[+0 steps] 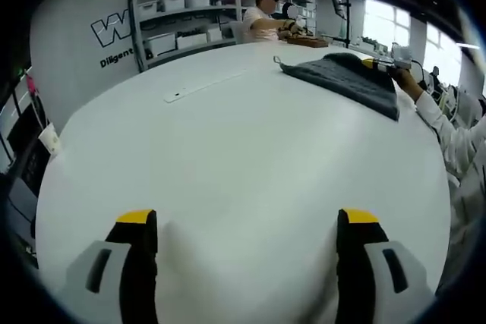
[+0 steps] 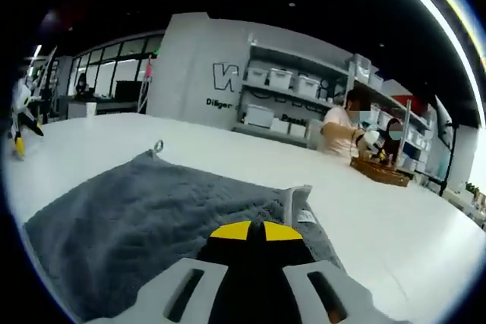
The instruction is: Open the folded towel by lifting each exposed corner and separating the folded layers until the towel lies flat within the target outline without major curled edges
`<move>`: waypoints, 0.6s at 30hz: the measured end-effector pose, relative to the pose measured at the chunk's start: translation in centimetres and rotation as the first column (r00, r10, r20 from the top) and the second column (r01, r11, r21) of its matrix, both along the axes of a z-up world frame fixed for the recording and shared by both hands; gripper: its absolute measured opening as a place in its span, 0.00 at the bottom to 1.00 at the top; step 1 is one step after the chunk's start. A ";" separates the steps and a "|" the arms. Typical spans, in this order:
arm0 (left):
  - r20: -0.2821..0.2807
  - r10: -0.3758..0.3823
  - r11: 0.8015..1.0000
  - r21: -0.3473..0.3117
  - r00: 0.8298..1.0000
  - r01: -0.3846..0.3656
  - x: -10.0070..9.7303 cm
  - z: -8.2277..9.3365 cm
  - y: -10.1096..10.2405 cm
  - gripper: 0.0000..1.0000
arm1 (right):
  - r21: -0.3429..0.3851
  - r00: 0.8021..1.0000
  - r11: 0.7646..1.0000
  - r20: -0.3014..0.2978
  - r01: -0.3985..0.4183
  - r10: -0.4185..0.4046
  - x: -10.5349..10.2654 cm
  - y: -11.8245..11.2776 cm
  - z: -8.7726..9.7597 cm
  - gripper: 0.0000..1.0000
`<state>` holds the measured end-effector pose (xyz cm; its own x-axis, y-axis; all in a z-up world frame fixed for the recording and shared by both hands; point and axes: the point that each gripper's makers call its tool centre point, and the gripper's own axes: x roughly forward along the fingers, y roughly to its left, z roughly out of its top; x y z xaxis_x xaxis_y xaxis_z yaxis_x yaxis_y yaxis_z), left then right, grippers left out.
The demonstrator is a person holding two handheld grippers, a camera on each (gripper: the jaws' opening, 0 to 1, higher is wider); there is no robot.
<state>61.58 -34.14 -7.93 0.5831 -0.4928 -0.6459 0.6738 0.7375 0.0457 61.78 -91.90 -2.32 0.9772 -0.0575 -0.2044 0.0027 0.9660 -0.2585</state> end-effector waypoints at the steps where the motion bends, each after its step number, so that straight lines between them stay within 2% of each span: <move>1: 0.000 0.000 1.000 -0.001 1.000 0.000 0.0 0.0 0.0 0.96 | -0.004 1.000 1.000 0.005 -0.014 0.014 0.0 0.5 0.1 0.00; 4: -0.003 0.000 1.000 0.002 1.000 0.000 0.0 -0.1 0.0 0.96 | -0.025 0.998 0.997 0.009 -0.069 0.069 0.2 2.4 0.3 0.00; 7: -0.009 -0.001 1.000 0.006 1.000 0.001 -0.1 -0.2 0.0 0.96 | -0.049 0.996 0.995 -0.003 -0.087 0.087 0.2 3.5 0.1 0.00; 18: 0.000 0.005 1.000 0.009 1.000 -0.005 -0.1 0.0 0.3 0.96 | -0.098 0.975 0.970 -0.004 -0.222 0.223 0.1 8.8 0.6 0.00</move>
<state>61.49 -33.80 -7.96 0.5854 -0.4841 -0.6503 0.6700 0.7406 0.0518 61.87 -83.10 -1.73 0.9690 0.1427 -0.2018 -0.2076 0.9128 -0.3518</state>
